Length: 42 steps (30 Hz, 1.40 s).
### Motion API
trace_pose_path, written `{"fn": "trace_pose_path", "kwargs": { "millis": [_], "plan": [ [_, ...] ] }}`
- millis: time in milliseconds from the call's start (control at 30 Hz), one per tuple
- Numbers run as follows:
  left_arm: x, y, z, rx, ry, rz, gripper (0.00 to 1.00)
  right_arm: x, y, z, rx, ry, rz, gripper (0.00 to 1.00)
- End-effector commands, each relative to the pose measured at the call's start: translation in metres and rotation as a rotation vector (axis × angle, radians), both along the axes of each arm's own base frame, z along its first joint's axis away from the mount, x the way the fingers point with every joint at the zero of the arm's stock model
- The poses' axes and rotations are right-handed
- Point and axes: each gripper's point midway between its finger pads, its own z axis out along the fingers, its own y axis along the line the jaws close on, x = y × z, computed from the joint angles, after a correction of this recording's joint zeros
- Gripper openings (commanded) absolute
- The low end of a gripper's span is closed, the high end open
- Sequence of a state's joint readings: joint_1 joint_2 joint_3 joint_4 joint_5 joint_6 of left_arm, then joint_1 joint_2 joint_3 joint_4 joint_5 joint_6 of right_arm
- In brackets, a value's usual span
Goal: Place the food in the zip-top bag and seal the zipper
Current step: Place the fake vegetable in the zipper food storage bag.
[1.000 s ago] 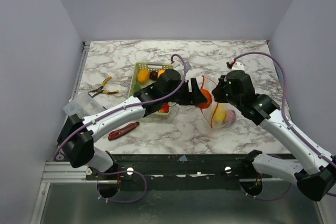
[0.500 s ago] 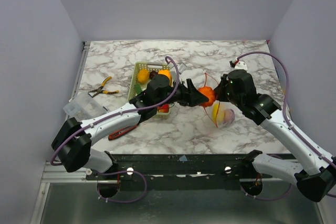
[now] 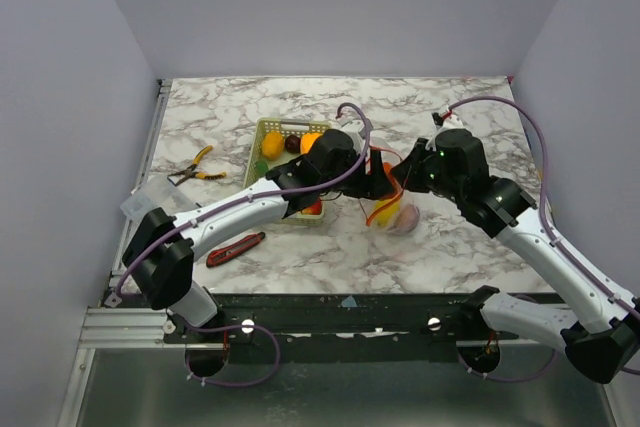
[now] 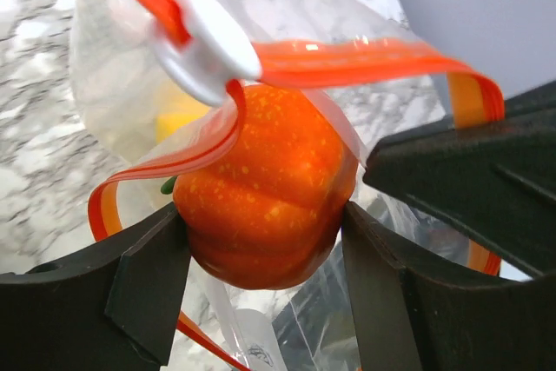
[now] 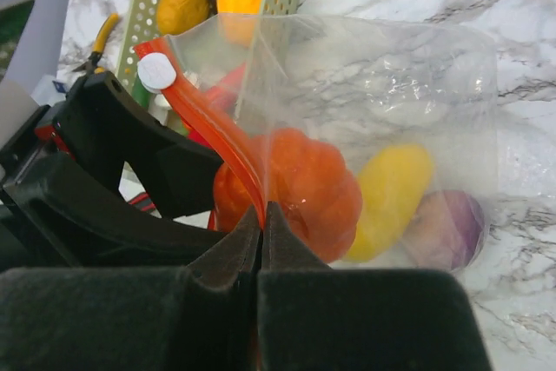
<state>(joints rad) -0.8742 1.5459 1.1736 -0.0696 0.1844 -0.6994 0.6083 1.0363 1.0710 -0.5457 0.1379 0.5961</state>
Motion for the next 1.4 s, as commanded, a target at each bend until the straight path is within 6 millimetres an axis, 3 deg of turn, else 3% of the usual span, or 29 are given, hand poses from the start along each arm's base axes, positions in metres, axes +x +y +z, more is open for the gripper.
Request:
{"fn": "trace_pose_path", "kwargs": {
  "millis": [0, 267, 467, 533, 667, 867, 967, 1167, 1300, 1367],
  "plan": [
    [0.008, 0.026, 0.005, 0.126, -0.026, 0.099, 0.27, -0.007, 0.017, 0.007, 0.057, 0.004, 0.077, 0.01],
    [0.004, 0.016, 0.019, -0.039, 0.158, 0.068, 0.29, -0.006, 0.019, 0.021, 0.102, -0.031, 0.073, 0.01],
    [0.020, 0.022, 0.021, -0.075, 0.153, 0.146, 0.32, -0.002, 0.028, 0.020, 0.144, -0.007, 0.075, 0.01],
    [0.026, 0.023, 0.022, -0.058, 0.137, 0.161, 0.40, -0.001, 0.031, 0.022, 0.156, -0.005, 0.077, 0.01],
    [0.032, 0.021, 0.019, 0.019, 0.160, 0.159, 0.68, 0.002, 0.029, 0.024, 0.159, -0.014, 0.052, 0.01],
    [0.029, 0.039, 0.027, 0.062, 0.092, 0.166, 0.90, 0.006, 0.012, 0.018, 0.092, -0.022, -0.017, 0.01],
    [0.023, 0.050, 0.036, 0.059, 0.032, 0.145, 0.90, 0.005, 0.006, 0.014, 0.072, -0.027, -0.028, 0.01],
    [0.014, 0.075, 0.054, 0.058, -0.079, 0.134, 0.75, 0.004, 0.004, 0.006, 0.060, -0.018, -0.033, 0.00],
    [0.019, 0.098, 0.049, 0.107, -0.128, 0.193, 0.69, 0.004, 0.003, 0.003, 0.049, -0.014, -0.034, 0.01],
    [0.020, 0.101, 0.038, 0.102, -0.084, 0.178, 0.76, 0.003, 0.005, 0.004, 0.058, -0.012, -0.028, 0.01]
  ]
}}
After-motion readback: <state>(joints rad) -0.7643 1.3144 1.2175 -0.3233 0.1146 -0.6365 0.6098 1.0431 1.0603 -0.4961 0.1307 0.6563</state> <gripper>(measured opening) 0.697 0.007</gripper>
